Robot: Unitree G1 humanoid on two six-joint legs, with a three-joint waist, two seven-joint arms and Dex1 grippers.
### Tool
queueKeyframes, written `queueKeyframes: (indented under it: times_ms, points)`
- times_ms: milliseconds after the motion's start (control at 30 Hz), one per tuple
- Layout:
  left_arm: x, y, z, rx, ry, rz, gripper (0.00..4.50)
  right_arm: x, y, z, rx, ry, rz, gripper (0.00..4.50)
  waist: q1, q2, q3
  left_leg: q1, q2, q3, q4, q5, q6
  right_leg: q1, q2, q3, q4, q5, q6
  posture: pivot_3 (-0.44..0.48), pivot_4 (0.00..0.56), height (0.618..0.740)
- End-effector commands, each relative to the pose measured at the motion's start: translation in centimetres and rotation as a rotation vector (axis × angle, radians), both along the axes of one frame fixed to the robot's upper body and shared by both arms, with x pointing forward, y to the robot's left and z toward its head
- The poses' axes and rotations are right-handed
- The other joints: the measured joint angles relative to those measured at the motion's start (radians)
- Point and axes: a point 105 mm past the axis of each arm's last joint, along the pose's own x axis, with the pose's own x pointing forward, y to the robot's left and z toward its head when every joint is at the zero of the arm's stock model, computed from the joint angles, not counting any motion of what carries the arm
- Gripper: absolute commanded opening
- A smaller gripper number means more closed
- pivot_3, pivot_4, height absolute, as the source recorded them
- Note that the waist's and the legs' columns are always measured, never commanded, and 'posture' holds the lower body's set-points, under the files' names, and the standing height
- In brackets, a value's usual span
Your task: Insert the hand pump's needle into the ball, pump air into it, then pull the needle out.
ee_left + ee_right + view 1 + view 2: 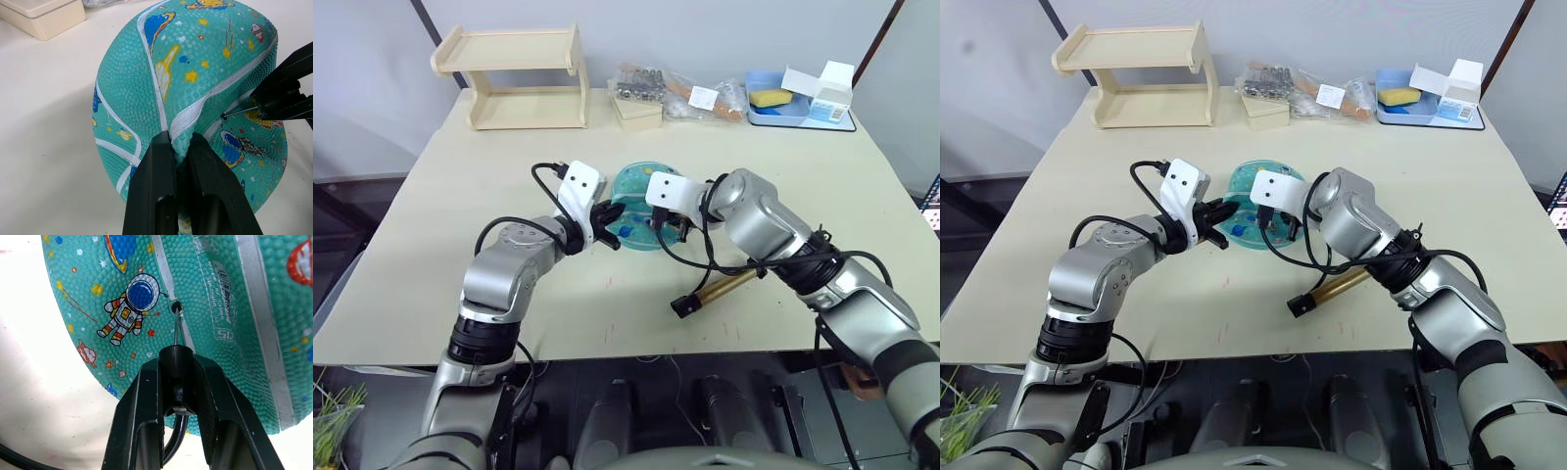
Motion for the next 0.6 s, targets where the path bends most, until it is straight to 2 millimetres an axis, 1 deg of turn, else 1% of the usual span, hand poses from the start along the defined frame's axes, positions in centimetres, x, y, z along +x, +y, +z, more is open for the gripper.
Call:
queueKeyframes:
  times_ms: [33,200,400,600]
  points:
    - [-0.2,0.5,-1.1,0.021,0.036,0.017,0.00,0.4,-0.5,-1.0,0.017,0.056,-0.046,0.33,-0.001,0.000,0.000,0.000,0.000,0.000,0.000,0.000,0.000,0.000,0.000,0.000,0.000,0.000,0.000,0.000,0.150,0.740]
    - [-0.5,0.5,-1.9,0.024,0.050,0.009,0.00,0.2,1.4,0.1,0.148,0.098,-0.030,0.33,-0.006,0.000,0.000,0.001,0.001,0.001,0.000,0.000,0.000,0.000,0.001,0.001,0.000,0.000,0.000,0.000,0.150,0.740]
    - [-0.4,0.3,-2.6,0.024,0.055,-0.009,0.00,-0.3,3.0,0.7,0.207,0.125,0.011,0.33,-0.016,0.000,0.000,0.004,0.001,0.000,0.000,0.000,0.000,0.002,0.001,0.001,0.001,0.000,0.000,0.000,0.150,0.740]
    - [-0.2,0.1,-2.9,0.028,0.061,-0.035,0.00,-0.7,4.6,0.8,0.205,0.120,0.069,0.33,-0.020,0.000,0.000,0.009,0.001,0.001,-0.001,0.000,0.000,0.006,0.001,0.002,0.001,0.000,0.001,0.000,0.150,0.740]
